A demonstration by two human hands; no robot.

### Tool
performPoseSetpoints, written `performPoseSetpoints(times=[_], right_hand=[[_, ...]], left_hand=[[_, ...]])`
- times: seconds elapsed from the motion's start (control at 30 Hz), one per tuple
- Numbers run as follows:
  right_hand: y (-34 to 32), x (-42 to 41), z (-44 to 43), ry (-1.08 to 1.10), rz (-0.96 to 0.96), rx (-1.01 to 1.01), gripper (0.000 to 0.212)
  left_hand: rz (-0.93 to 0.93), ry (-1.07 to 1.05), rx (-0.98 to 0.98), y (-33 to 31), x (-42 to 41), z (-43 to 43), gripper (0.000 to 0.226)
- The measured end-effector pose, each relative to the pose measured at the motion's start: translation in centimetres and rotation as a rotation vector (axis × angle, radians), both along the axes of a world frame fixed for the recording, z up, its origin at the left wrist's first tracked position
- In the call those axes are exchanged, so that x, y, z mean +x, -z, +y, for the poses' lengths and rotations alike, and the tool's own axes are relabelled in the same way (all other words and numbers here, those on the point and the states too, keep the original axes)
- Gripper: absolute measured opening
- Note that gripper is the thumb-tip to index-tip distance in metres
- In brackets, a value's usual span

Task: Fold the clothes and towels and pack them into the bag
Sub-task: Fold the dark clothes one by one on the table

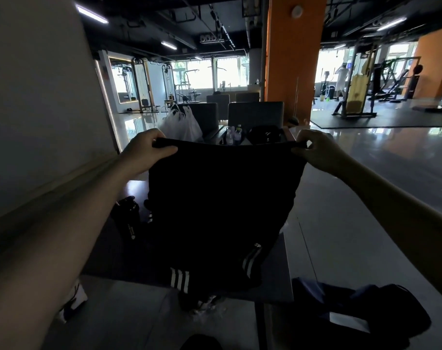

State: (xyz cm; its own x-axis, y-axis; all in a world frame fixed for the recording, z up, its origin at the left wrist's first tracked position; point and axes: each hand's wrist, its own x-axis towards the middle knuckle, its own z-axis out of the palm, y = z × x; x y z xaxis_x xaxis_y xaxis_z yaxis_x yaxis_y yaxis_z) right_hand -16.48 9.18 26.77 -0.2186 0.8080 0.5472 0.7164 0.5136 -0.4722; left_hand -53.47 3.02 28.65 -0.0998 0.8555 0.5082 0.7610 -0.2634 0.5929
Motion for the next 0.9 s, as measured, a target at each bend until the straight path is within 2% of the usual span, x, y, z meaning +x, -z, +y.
performPoseSetpoints(times=[0.07,0.13,0.27,0.43,0.57,0.77,0.9], right_hand=[[-0.7,0.0,-0.2,0.007,-0.002,0.002,0.016],[-1.6,-0.3,-0.6,-0.022,0.094,-0.021,0.021],[-3.3,-0.3,-2.1,-0.278,0.458,-0.242,0.025],[-3.5,0.4,-2.8,-0.416,0.646,-0.464,0.023],[-2.4,-0.1,-3.1,-0.388,0.709,-0.522,0.023],[-0.5,-2.8,-2.5,-0.212,0.788,-0.533,0.023],[0.4,-6.4,-3.1,-0.156,0.827,-0.474,0.028]], left_hand=[[0.012,-0.019,0.005,-1.3,-0.2,-0.5,0.023],[-0.001,-0.044,0.035,-2.4,-0.4,-1.0,0.027],[-0.090,-0.047,0.063,-4.2,-0.4,-1.7,0.028],[-0.137,-0.029,-0.060,-4.3,-0.8,-2.5,0.032],[-0.261,-0.029,-0.154,-2.9,-0.6,-2.3,0.036],[-0.241,-0.203,-0.207,-0.6,1.2,-1.5,0.021],[-0.387,-0.203,-0.318,0.6,2.9,-0.9,0.033]])
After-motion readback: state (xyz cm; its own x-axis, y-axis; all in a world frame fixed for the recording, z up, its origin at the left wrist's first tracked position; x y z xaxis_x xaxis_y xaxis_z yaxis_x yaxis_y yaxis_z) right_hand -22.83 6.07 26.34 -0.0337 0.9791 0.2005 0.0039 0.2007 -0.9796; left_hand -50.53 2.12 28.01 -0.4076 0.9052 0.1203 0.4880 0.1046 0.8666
